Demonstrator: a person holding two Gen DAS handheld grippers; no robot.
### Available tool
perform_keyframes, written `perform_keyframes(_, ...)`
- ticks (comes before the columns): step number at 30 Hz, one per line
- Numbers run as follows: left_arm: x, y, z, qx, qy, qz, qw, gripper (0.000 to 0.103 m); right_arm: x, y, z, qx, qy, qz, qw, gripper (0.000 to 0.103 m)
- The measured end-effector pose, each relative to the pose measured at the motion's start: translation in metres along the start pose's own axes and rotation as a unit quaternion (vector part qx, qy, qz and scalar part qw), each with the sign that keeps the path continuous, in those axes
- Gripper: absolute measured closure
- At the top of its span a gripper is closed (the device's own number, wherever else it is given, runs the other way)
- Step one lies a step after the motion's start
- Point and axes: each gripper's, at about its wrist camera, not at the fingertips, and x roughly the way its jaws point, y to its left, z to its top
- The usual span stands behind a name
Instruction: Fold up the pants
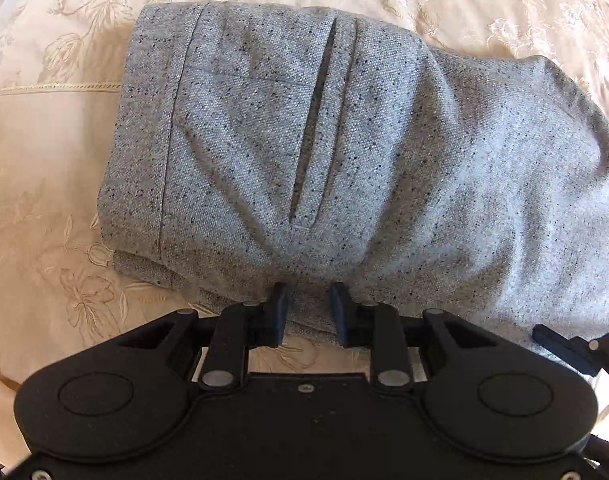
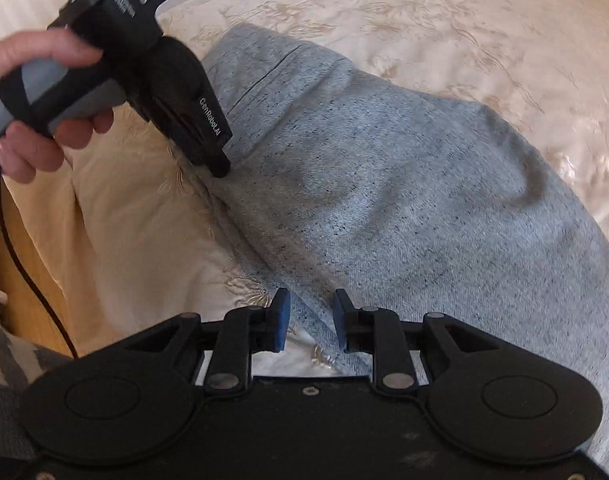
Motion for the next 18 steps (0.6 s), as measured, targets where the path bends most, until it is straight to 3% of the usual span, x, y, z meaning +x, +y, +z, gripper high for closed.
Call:
perform_keyframes(5,-0.012,0.006,0.013,0.005,0.004,-0.011,0.9999,0.068,0.020,0.005,0.010,-0.040,0.002,0.010,0.999,0.081)
perform_keyframes(6,-0.020,0.005,0.015,0.006,0.000,-0.013,0.9999,0.069,0.021,0.002,0.011,-0.033,0.005,0.023,0.999,0.099)
perform_keyframes(10,-0.052,0.004,0.026,0.012,-0.049,-0.023,0.9984,0.069,0.013,-0.008,0.013,0.008,0.009,0.046,0.999,0.099)
perform_keyframes(13,-0.057,0.000,0.045,0.007,-0.082,-0.018,0.9965,0.069,0.000,-0.005,0.009,-0.003,0.005,0.060,0.998,0.099)
perform_keyframes(16,-0.044,0.002,0.057,-0.007,-0.101,0.009,0.9948,0.067,0.003,-0.002,0.005,-0.011,0.015,0.063,0.998,0.099)
perform_keyframes(18,-0.027,0.003,0.057,0.003,-0.082,0.045,0.9956,0.065,0.010,-0.006,0.007,0.006,0.022,0.064,0.998,0.099)
